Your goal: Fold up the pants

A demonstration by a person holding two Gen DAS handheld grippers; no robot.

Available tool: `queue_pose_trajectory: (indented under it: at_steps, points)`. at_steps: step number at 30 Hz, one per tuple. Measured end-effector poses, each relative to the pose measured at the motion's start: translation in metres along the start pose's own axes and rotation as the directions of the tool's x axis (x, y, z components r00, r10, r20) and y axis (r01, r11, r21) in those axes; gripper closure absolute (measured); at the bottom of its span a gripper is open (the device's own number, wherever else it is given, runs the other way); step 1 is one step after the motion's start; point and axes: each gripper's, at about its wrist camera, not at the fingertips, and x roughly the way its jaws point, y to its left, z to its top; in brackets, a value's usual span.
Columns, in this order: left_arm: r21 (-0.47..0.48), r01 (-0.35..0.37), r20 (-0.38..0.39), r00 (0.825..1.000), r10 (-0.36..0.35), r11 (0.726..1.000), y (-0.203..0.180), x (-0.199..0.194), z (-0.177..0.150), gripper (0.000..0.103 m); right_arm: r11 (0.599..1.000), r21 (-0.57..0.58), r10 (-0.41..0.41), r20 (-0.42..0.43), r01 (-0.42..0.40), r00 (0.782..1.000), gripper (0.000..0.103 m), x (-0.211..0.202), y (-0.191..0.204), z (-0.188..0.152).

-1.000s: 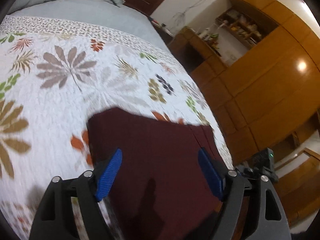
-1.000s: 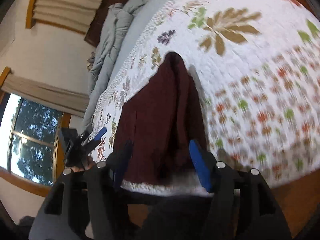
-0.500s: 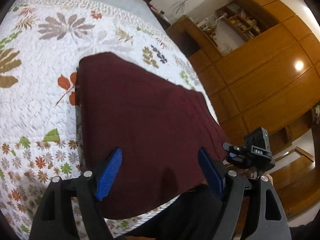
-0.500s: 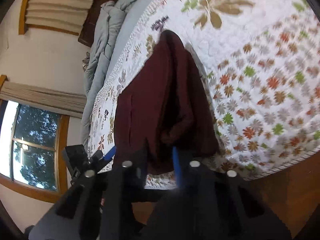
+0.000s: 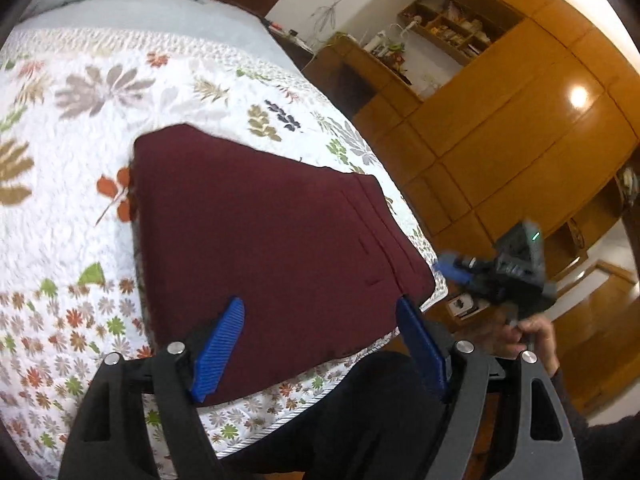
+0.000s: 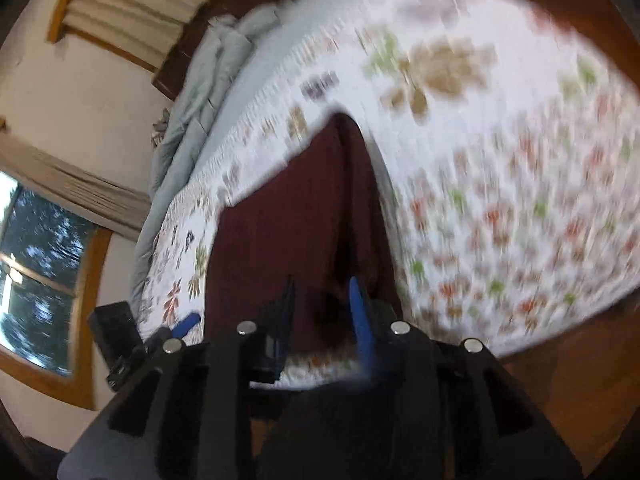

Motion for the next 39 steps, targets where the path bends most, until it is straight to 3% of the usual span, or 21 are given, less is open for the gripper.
queue_pose_trajectory:
  at_steps: [4,6,9,10,12,14,15,16,17,21,25,27,29,30,31,33,34,35,37,39]
  points:
    - [-0.003,-0.146,-0.073,0.987,0.146,0.989,-0.011,0.019,-0.002,0.024,0.987,-0.086,0.133,-0.038,-0.135,0.99,0.065,0.024,0.035,0.007]
    - [-0.014,-0.182,-0.103,0.978,0.179,0.983,-0.012,0.025,-0.006,0.024,0.984,-0.109,0.132,-0.101,-0.143,0.986,0.064,0.049,0.039,0.007]
    - [0.026,-0.214,-0.112,0.97,0.216,0.976,-0.018,0.026,-0.01,0.024,0.991,-0.086,0.089,-0.157,-0.104,0.984,0.082,0.074,0.021,0.007]
    - [0.034,-0.22,-0.115,0.968,0.222,0.975,-0.019,0.026,-0.011,0.024,0.993,-0.068,0.085,-0.172,-0.098,0.981,0.101,0.076,0.011,0.01]
    - [0.046,-0.227,-0.123,0.965,0.231,0.973,-0.024,0.022,-0.008,0.024,0.997,-0.05,0.054,-0.178,-0.063,0.983,0.103,0.071,0.002,0.017]
    - [0.082,-0.233,-0.111,0.964,0.241,0.969,-0.031,0.016,0.0,0.024,0.995,-0.084,0.038,-0.19,-0.055,0.981,0.093,0.064,0.01,0.024]
    - [0.102,-0.243,-0.102,0.962,0.253,0.965,-0.033,0.016,0.007,0.024,0.991,-0.123,0.031,-0.186,-0.054,0.982,0.084,0.062,0.02,0.029]
    - [0.13,-0.259,-0.084,0.959,0.271,0.957,-0.036,0.014,0.015,0.024,0.987,-0.15,0.03,-0.179,-0.057,0.983,0.068,0.062,0.029,0.036]
    - [0.147,-0.27,-0.071,0.957,0.282,0.952,-0.037,0.012,0.022,0.024,0.984,-0.168,0.035,-0.169,-0.064,0.985,0.062,0.063,0.035,0.043]
    - [0.187,-0.309,-0.048,0.945,0.323,0.933,-0.035,0.017,0.048,0.024,0.982,-0.169,0.062,-0.153,-0.088,0.986,0.062,0.091,0.049,0.082]
    - [0.208,-0.333,-0.046,0.936,0.349,0.92,-0.029,0.029,0.067,0.024,0.991,-0.093,0.074,-0.208,-0.095,0.975,0.061,0.128,0.033,0.113]
    - [0.213,-0.338,-0.06,0.932,0.358,0.916,-0.022,0.037,0.073,0.024,0.996,-0.074,0.036,-0.234,-0.054,0.972,0.071,0.139,0.016,0.116]
    - [0.21,-0.342,-0.08,0.928,0.365,0.916,-0.015,0.046,0.074,0.024,0.995,-0.095,-0.014,-0.259,-0.011,0.966,0.101,0.145,0.002,0.114]
    - [0.205,-0.339,-0.092,0.927,0.363,0.918,-0.011,0.049,0.075,0.024,0.994,-0.11,-0.037,-0.255,0.009,0.966,0.103,0.144,0.0,0.114]
    - [0.179,-0.326,-0.113,0.93,0.349,0.928,-0.003,0.051,0.075,0.024,0.995,-0.103,-0.034,-0.25,0.008,0.968,0.101,0.138,-0.002,0.114]
    - [0.113,-0.281,-0.142,0.945,0.296,0.953,0.012,0.049,0.077,0.024,0.994,-0.106,-0.031,-0.221,0.008,0.975,0.088,0.12,0.006,0.11]
    - [0.057,-0.24,-0.144,0.959,0.246,0.969,0.023,0.044,0.079,0.024,0.993,-0.122,-0.024,-0.207,-0.002,0.978,0.062,0.113,0.014,0.108]
    - [-0.006,-0.197,-0.135,0.972,0.195,0.98,0.036,0.036,0.081,0.024,0.989,-0.146,-0.007,-0.197,-0.023,0.98,0.046,0.104,0.024,0.103]
    - [-0.117,-0.134,-0.109,0.987,0.121,0.984,0.06,0.022,0.082,0.024,0.976,-0.195,0.047,-0.232,-0.094,0.972,0.046,0.096,0.047,0.086]
    - [-0.202,-0.106,-0.091,0.992,0.089,0.974,0.082,0.01,0.082,0.024,0.966,-0.209,0.08,-0.313,-0.151,0.946,0.046,0.102,0.057,0.063]
